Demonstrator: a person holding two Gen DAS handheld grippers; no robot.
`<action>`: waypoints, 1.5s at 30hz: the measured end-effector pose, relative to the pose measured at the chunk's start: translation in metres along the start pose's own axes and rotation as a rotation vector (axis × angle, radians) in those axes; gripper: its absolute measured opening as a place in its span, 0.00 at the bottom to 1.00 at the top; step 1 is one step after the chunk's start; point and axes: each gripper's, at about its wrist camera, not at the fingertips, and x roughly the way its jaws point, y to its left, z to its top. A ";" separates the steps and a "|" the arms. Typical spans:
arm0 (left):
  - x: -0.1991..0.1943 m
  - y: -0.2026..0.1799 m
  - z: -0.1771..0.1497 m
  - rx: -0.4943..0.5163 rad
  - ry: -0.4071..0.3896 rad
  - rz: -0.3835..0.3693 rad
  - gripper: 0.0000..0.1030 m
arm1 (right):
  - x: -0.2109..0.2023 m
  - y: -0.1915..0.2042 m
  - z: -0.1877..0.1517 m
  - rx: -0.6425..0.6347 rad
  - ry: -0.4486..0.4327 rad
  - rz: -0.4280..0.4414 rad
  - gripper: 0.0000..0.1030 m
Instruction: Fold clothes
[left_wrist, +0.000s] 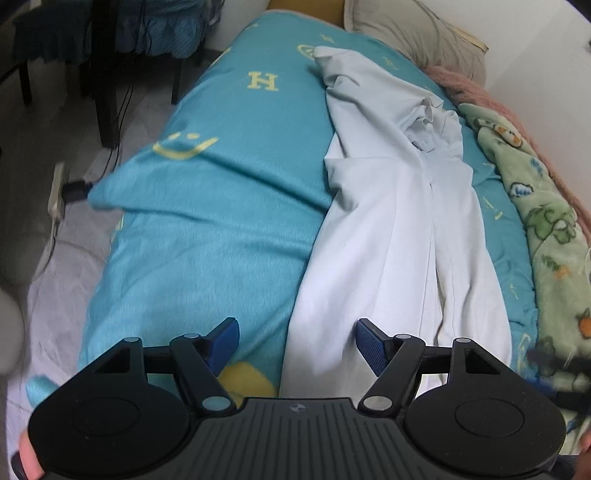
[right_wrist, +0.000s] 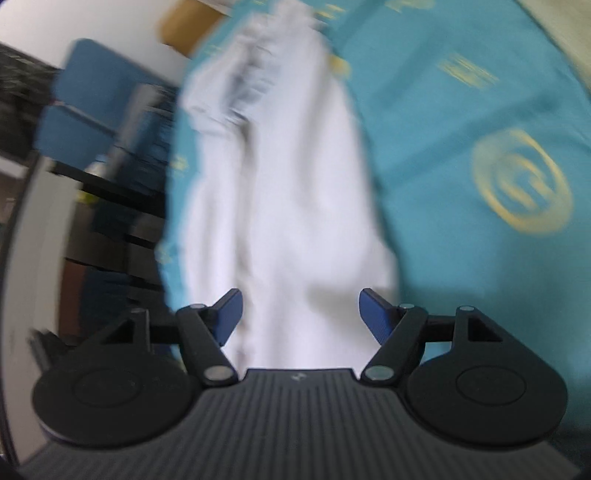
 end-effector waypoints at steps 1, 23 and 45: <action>0.001 0.001 -0.001 -0.005 0.013 -0.005 0.70 | 0.002 -0.007 -0.006 0.029 0.019 -0.031 0.70; -0.011 -0.008 -0.042 -0.023 0.268 -0.068 0.54 | 0.006 0.019 -0.059 -0.125 0.216 -0.081 0.54; -0.090 -0.015 -0.060 -0.109 0.114 -0.289 0.05 | -0.051 0.030 -0.033 -0.182 0.115 0.060 0.05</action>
